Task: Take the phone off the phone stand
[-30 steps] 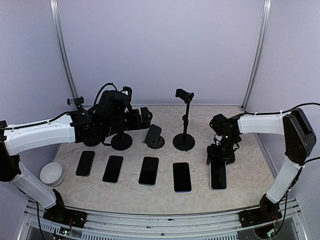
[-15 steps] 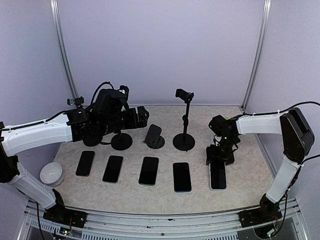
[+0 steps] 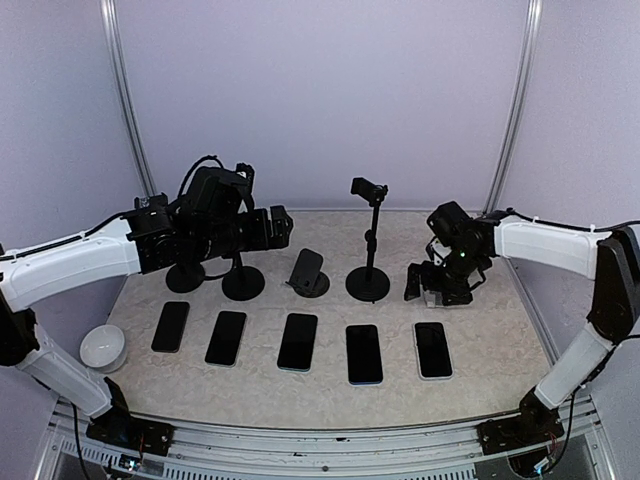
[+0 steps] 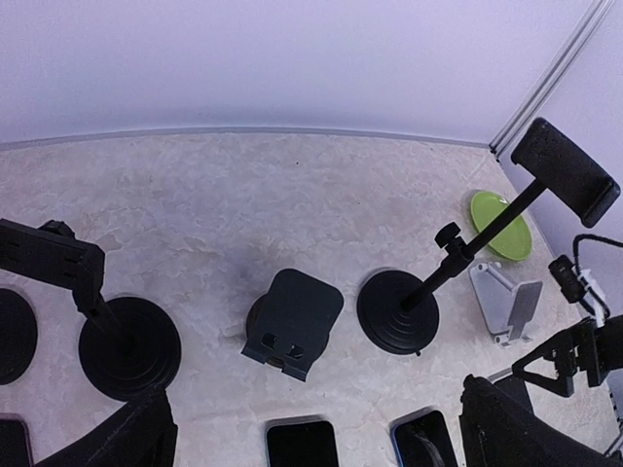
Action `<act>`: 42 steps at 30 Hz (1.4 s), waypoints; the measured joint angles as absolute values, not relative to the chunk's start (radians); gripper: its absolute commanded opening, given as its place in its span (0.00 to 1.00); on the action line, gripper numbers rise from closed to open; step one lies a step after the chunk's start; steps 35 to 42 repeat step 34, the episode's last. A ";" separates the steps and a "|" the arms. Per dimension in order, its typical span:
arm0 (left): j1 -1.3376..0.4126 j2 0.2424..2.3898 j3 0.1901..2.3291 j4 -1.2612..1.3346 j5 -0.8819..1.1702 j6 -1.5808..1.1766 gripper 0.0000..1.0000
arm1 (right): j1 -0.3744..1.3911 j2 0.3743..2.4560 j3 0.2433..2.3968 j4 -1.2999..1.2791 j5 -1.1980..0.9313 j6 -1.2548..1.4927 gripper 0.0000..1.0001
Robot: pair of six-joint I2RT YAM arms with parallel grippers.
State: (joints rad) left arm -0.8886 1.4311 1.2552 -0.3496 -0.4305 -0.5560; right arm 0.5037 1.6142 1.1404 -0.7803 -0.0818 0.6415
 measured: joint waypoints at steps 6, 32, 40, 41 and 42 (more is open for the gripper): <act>-0.863 1.431 1.309 -0.402 -0.426 -0.532 0.99 | 0.503 1.469 1.243 -0.757 -0.101 0.574 1.00; -0.758 1.030 1.140 -0.509 -0.408 -0.515 0.99 | 0.335 0.919 0.968 -0.366 -0.155 0.474 1.00; -0.758 1.024 1.107 -0.512 -0.413 -0.535 0.99 | 0.332 0.906 0.936 -0.362 -0.156 0.483 1.00; -0.758 1.024 1.107 -0.512 -0.413 -0.535 0.99 | 0.332 0.906 0.936 -0.362 -0.156 0.483 1.00; -0.758 1.024 1.107 -0.512 -0.413 -0.535 0.99 | 0.332 0.906 0.936 -0.362 -0.156 0.483 1.00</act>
